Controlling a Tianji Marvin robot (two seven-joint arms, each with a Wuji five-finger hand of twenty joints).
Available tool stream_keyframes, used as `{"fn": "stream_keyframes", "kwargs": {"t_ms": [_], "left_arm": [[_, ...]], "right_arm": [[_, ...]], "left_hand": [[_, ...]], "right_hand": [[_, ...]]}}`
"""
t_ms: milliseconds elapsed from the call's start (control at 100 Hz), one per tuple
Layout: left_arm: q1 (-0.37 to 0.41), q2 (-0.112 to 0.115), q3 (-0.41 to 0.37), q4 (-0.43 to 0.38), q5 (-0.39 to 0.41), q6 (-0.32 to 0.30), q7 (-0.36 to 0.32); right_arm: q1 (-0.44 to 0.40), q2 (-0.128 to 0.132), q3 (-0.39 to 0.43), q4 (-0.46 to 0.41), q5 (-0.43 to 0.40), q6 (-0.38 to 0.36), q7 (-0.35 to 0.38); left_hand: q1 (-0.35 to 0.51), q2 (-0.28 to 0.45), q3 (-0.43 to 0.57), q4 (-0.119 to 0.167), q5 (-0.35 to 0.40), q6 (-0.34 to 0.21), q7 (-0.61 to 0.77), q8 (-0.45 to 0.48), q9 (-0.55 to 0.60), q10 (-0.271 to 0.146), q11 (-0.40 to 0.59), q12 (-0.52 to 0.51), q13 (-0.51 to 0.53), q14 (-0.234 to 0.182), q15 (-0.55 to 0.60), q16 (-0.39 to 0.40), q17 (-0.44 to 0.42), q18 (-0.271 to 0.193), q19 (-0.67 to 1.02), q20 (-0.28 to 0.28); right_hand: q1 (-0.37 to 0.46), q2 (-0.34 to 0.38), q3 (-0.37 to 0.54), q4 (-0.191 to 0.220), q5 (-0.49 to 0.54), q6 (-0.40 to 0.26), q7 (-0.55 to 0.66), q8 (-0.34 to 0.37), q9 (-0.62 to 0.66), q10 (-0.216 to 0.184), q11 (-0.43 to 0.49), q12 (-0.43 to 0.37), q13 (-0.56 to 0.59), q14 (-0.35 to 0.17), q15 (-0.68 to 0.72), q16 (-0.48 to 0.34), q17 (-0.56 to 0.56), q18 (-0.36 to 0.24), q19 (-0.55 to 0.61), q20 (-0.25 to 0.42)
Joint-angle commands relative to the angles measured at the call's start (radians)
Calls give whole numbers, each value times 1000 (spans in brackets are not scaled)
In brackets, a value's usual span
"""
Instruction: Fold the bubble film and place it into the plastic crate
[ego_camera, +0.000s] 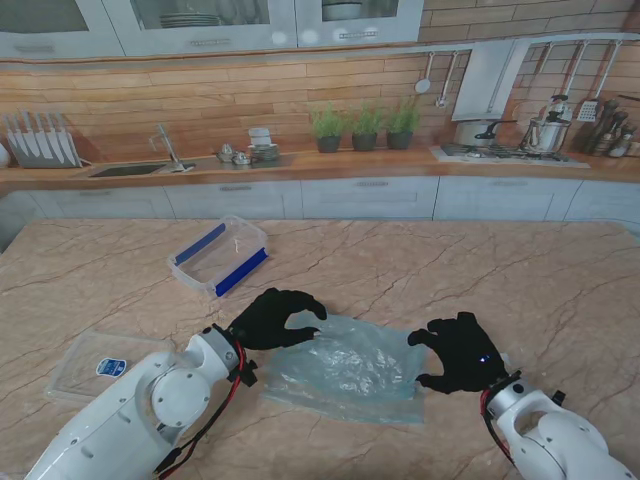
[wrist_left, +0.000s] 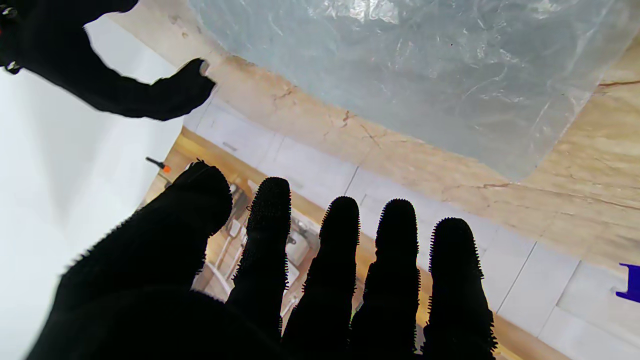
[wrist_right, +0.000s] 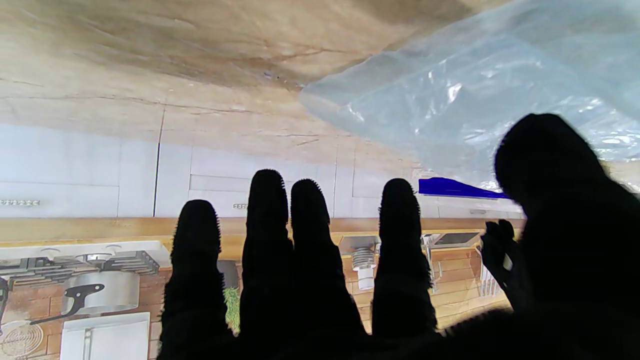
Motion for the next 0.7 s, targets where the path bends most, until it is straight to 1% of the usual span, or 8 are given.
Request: {"fn": "stream_keyframes", "kwargs": {"t_ms": [0, 50, 130, 190, 300, 510, 610, 690], "left_arm": [[-32, -21, 17, 22, 8, 10, -6], [-62, -23, 44, 41, 2, 31, -16], [-107, -31, 89, 77, -15, 54, -22], [-134, -41, 118, 104, -34, 64, -17], [-170, -58, 158, 141, -79, 82, -13], [-233, -67, 225, 201, -69, 107, -20], [-240, -66, 240, 209, -86, 117, -44], [-245, -66, 256, 219, -73, 122, -40]], "right_arm": [[-8, -3, 5, -11, -3, -5, -8], [-9, -4, 9, -12, 0, -7, -12], [-8, -6, 13, -12, 5, -8, -17], [-6, -7, 16, -12, 8, -9, -19], [2, -9, 19, -10, 20, -17, -17], [22, -11, 13, 0, 32, -30, -23], [30, -11, 8, 6, 35, -25, -25], [37, -13, 4, 9, 41, -18, -24]], "left_hand": [[22, 36, -3, 32, -43, 0, -36, -16, -18, -2, -21, -13, -17, -17, -9, -16, -8, -18, -2, -12], [11, 52, -6, 49, -57, 2, -50, -23, -28, -8, -21, -14, -24, -23, -11, -18, -9, -21, 12, -7], [14, 52, -17, 56, -67, 4, -49, -25, -32, -9, -16, -13, -24, -24, -4, -15, 4, -28, 50, 12], [14, 51, -18, 57, -69, 6, -46, -26, -31, -5, -12, -12, -18, -23, 11, -8, 20, -30, 99, 40], [14, 49, -17, 57, -66, 7, -44, -26, -27, -2, -8, -12, -16, -18, 22, -3, 26, -32, 122, 53], [16, 54, -22, 56, -60, 7, -41, -27, -22, -2, -6, -13, -12, -17, 32, -2, 27, -31, 128, 57], [42, 31, -31, 41, -39, 6, -21, -9, 9, 0, 10, -6, 13, -8, 60, 10, 42, -19, 158, 70], [97, -39, -27, 9, 10, -30, 37, 28, 42, 1, 26, 4, 38, -2, 83, 21, 56, -7, 186, 79]], "right_hand": [[14, 4, 3, 23, -10, 13, -8, -8, -17, 3, -15, -3, -13, -4, -15, -10, -7, 3, -28, 18], [12, 10, 10, 23, -8, 14, -7, -8, -19, 3, -17, -4, -13, -3, -15, -10, -6, 4, -28, 20], [10, 21, 25, 22, -6, 17, -7, -8, -20, 5, -16, -4, -9, 0, -13, -9, 0, 4, -27, 23], [7, 30, 38, 19, -5, 20, -7, -8, -20, 7, -14, -3, -7, 2, -12, -8, 7, 3, -24, 25], [-2, 38, 62, 13, -5, 24, -8, -9, -20, 8, -12, -3, -8, 3, -11, -8, 10, 2, -23, 27], [-14, 47, 89, 8, 0, 28, -7, -10, -22, 10, -8, -4, -6, 2, -7, -8, 15, 1, -20, 30], [-12, 59, 99, 7, 0, 30, -6, -9, -23, 12, -5, -4, -7, 6, -4, -7, 15, 2, -19, 31], [-9, 75, 96, 6, 2, 31, -5, -9, -23, 17, -3, -4, -9, 7, -2, -6, 15, 3, -18, 31]]}}
